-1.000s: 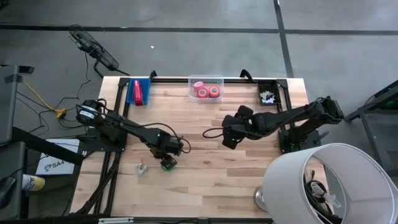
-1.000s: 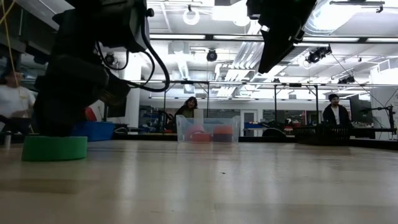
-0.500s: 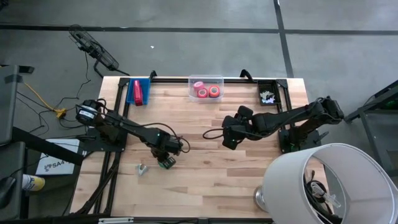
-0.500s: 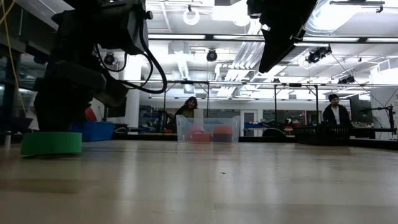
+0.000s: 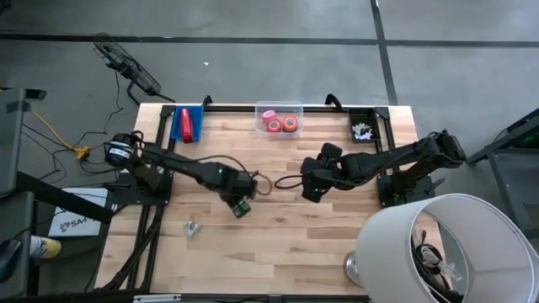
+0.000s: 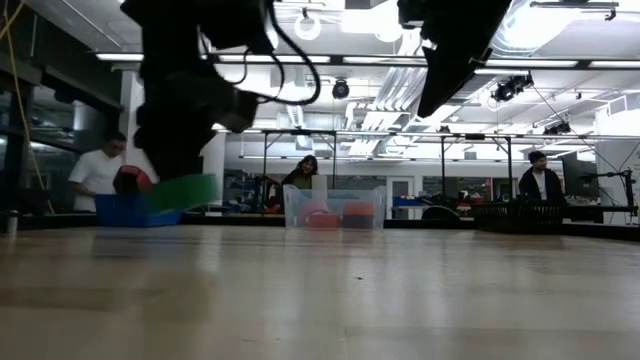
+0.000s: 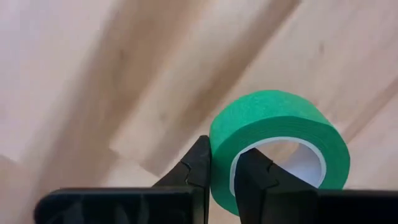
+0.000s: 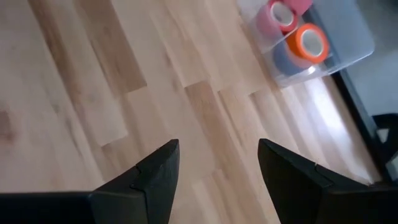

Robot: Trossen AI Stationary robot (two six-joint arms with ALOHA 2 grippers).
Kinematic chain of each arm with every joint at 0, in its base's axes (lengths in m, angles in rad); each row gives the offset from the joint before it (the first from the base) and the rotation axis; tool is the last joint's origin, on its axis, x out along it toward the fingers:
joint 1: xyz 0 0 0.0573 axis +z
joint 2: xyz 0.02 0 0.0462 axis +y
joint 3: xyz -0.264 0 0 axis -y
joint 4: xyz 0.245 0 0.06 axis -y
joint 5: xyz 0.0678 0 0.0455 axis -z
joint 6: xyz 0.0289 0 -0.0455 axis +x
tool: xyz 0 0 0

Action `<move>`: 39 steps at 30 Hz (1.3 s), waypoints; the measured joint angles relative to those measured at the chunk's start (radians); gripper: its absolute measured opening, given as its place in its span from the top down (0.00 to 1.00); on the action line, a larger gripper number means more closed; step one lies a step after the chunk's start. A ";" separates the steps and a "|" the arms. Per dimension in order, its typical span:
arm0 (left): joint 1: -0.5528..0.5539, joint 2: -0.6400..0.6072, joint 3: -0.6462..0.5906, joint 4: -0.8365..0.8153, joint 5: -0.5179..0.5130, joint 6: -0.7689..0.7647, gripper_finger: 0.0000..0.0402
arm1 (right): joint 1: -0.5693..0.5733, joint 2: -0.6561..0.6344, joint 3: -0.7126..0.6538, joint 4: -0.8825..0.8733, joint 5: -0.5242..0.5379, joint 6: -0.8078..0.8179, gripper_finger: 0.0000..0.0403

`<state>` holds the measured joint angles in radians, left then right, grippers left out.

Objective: Pick and place Stapler, Stapler remover, tape
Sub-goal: Put the green tape into the transparent bin

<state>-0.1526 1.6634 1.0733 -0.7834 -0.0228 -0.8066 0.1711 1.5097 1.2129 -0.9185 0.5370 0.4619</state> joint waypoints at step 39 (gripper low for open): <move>0.208 -0.326 0.179 0.564 -0.179 0.682 0.92 | -0.074 -0.114 -0.001 0.812 -0.273 -0.440 0.48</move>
<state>0.0551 1.3373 1.2522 -0.2193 -0.2017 -0.1246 0.0972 1.3960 1.2118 -0.1064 0.2643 0.0221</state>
